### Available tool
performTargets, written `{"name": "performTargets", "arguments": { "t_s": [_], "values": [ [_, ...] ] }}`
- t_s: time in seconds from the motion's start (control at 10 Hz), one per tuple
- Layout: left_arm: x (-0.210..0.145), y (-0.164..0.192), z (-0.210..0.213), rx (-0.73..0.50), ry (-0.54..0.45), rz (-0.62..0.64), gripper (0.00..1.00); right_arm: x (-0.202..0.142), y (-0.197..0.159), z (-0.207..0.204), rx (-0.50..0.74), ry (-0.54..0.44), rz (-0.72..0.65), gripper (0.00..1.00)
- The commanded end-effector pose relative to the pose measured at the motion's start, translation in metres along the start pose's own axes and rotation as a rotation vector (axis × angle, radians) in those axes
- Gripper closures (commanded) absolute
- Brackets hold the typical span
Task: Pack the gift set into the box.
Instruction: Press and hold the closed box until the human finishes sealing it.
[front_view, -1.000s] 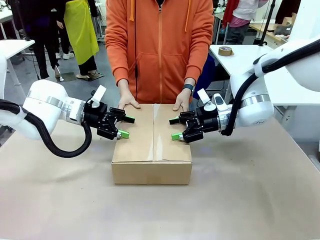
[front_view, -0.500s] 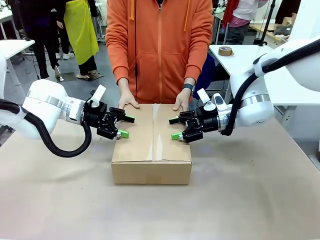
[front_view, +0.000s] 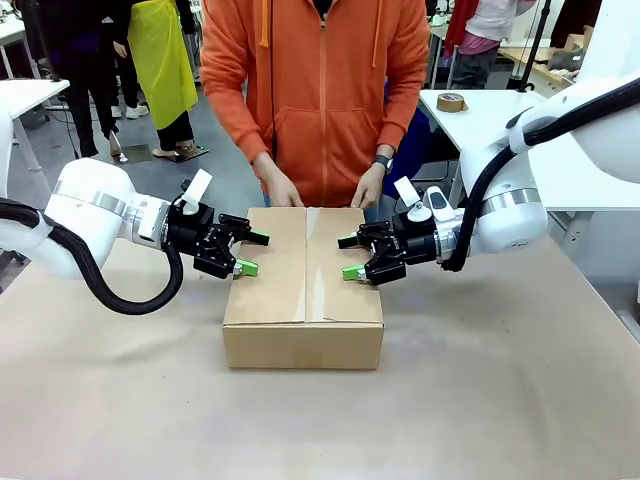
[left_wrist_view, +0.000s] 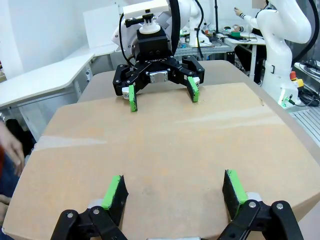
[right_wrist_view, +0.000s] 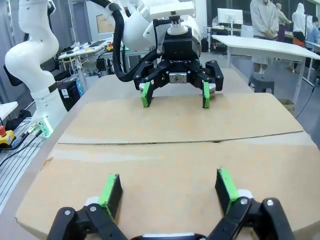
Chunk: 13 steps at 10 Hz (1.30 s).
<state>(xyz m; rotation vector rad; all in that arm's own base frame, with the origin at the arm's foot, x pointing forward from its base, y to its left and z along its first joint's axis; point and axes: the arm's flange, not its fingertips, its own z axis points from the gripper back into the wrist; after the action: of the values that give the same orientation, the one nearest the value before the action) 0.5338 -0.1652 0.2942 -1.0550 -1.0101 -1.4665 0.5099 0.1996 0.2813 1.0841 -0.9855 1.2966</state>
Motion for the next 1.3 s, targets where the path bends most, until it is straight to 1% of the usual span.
{"name": "performTargets", "arguments": {
  "t_s": [0.0, 1.2],
  "values": [
    [-0.0012, -0.0018, -0.0006, 0.001, 0.003, -0.012, 0.0, -0.0022, 0.0006, -0.0017, 0.0, 0.009, -0.009, 0.0],
    [-0.0012, -0.0018, -0.0006, 0.001, 0.003, -0.012, 0.0, -0.0022, 0.0006, -0.0017, 0.0, 0.009, -0.009, 0.0]
  ]
}}
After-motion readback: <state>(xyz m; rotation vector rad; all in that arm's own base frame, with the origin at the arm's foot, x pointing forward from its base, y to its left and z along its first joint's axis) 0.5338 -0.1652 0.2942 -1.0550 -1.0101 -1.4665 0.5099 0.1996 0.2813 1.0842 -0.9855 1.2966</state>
